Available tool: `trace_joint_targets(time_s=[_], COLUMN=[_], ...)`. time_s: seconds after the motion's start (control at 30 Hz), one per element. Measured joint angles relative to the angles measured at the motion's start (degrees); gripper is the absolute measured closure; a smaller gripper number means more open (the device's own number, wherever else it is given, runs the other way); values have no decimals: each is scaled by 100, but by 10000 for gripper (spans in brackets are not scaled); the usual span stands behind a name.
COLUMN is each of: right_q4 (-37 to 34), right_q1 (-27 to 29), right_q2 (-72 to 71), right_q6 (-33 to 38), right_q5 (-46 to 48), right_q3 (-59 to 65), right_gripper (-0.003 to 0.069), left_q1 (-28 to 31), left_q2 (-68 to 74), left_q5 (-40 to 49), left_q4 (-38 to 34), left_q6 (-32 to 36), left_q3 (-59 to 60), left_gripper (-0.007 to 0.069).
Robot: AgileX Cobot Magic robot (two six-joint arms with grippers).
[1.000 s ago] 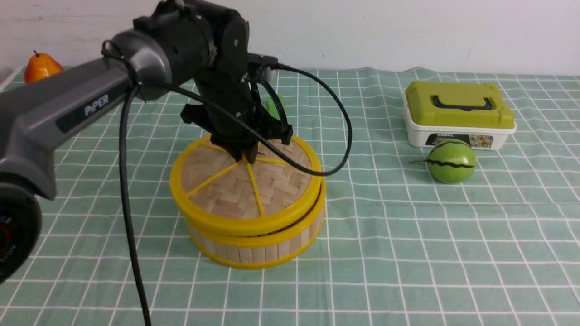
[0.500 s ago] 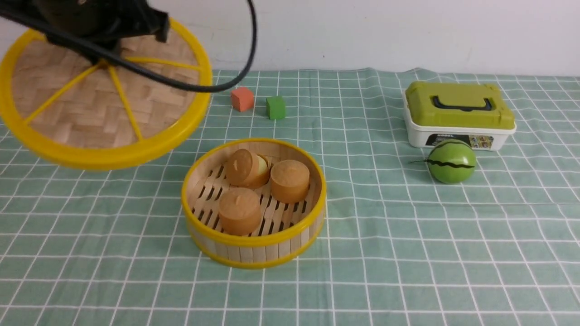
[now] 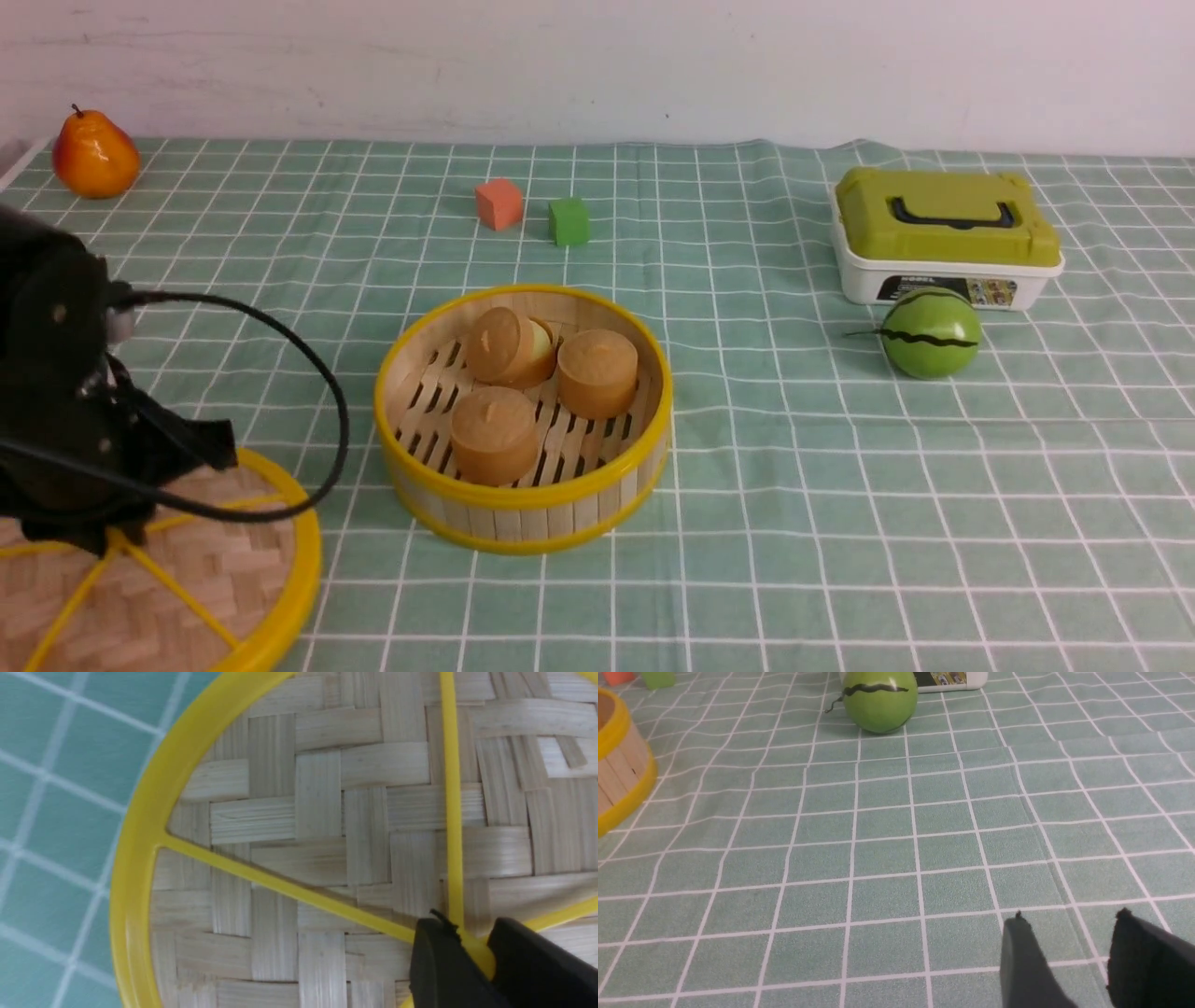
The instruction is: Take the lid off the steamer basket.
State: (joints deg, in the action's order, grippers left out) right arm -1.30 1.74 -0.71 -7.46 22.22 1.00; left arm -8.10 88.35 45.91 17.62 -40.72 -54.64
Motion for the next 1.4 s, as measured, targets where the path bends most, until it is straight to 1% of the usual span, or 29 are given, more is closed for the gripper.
trace_joint_targets(time_s=[0.27,0.5,0.67,0.77,0.93,1.0,1.07,1.1,1.13,1.17,1.23,1.27,1.33,1.37,1.4], right_q4=[0,0,0,0,0,0,0,0,0,0,0,0,0,0,0], right_q1=[0,0,0,0,0,0,0,0,0,0,0,0,0,0,0], right_q2=[0,0,0,0,0,0,0,0,0,0,0,0,0,0,0], right_q6=[0,0,0,0,0,0,0,0,0,0,0,0,0,0,0], right_q5=[0,0,0,0,0,0,0,0,0,0,0,0,0,0,0], right_q3=[0,0,0,0,0,0,0,0,0,0,0,0,0,0,0], right_gripper=[418,416,416,416,416,416,418,418,418,418,418,418,418,418,418], left_q1=[0,0,0,0,0,0,0,0,0,0,0,0,0,0,0], left_q2=[555,713,704,684,464,285,91,91,-5,-270,-573,-889,-1371,-1607,-1726], left_q5=[-1284,-1789,-1804,-1717,-1456,-1173,-862,-862,-736,-437,-163,86,372,485,548], left_q4=[127,255,257,251,231,196,191,191,191,189,152,84,-63,-149,-196], left_q6=[-43,-48,-79,-86,-91,-91,-85,-85,-76,6,143,312,626,794,881], left_q3=[104,99,85,33,-199,-374,-547,-547,-622,-802,-963,-1066,-1156,-1157,-1157], left_gripper=[512,512,510,484,354,309,299,299,304,342,407,482,587,620,632])
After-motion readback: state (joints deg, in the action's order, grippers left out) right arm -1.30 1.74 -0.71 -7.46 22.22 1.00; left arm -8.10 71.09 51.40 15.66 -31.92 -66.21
